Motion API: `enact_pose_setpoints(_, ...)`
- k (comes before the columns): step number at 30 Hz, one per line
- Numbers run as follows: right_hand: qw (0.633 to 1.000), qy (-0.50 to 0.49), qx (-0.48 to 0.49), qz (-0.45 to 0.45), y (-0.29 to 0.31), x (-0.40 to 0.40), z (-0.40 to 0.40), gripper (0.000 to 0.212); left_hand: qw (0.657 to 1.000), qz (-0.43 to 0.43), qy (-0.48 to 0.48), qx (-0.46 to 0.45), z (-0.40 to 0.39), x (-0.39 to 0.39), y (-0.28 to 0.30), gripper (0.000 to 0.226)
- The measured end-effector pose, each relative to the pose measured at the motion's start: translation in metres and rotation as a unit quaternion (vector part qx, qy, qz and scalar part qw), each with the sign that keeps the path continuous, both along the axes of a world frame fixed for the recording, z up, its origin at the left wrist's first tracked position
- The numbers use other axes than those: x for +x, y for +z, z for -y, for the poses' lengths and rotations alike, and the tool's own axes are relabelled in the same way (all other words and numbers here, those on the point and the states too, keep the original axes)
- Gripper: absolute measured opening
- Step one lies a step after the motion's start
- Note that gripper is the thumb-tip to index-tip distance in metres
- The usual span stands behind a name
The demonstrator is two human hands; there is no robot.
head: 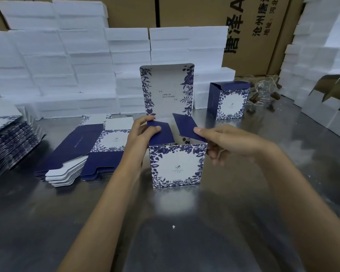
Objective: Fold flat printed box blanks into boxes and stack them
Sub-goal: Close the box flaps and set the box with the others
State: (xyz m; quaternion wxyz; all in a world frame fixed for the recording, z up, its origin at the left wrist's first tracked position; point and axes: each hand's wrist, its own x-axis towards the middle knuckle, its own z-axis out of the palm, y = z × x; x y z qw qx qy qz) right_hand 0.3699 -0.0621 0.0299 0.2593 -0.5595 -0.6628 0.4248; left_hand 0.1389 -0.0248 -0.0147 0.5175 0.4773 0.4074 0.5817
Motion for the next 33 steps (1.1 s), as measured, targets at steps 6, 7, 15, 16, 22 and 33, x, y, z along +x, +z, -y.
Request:
enact_pose_setpoints(6, 0.998, 0.033, 0.026, 0.049, 0.008, -0.003, -0.007, 0.051, 1.0, 0.011, -0.012, 0.013, 0.005, 0.0, -0.002, 0.033)
enact_pose_setpoints(7, 0.997, 0.039, 0.02, 0.062, 0.011, -0.003, -0.008, 0.052, 1.0, 0.008, -0.013, 0.015, 0.005, -0.001, -0.003, 0.033)
enact_pose_setpoints(15, 0.997, -0.005, 0.047, 0.056, 0.011, -0.01, -0.029, 0.051, 0.999, -0.016, -0.022, 0.027, 0.001, -0.007, -0.005, 0.032)
enact_pose_setpoints(16, 0.997, -0.005, 0.05, 0.058, 0.009, -0.009, -0.03, 0.052, 0.999, -0.019, -0.022, 0.027, 0.0, -0.008, -0.005, 0.032)
enact_pose_setpoints(22, 0.999, -0.015, 0.037, 0.024, 0.01, -0.008, -0.039, 0.054, 0.999, -0.026, -0.025, 0.027, 0.001, -0.008, -0.004, 0.034)
enact_pose_setpoints(33, 0.993, -0.093, 0.062, -0.041, 0.0, -0.01, -0.048, 0.044, 0.999, -0.005, -0.026, 0.028, 0.007, -0.005, -0.002, 0.052)
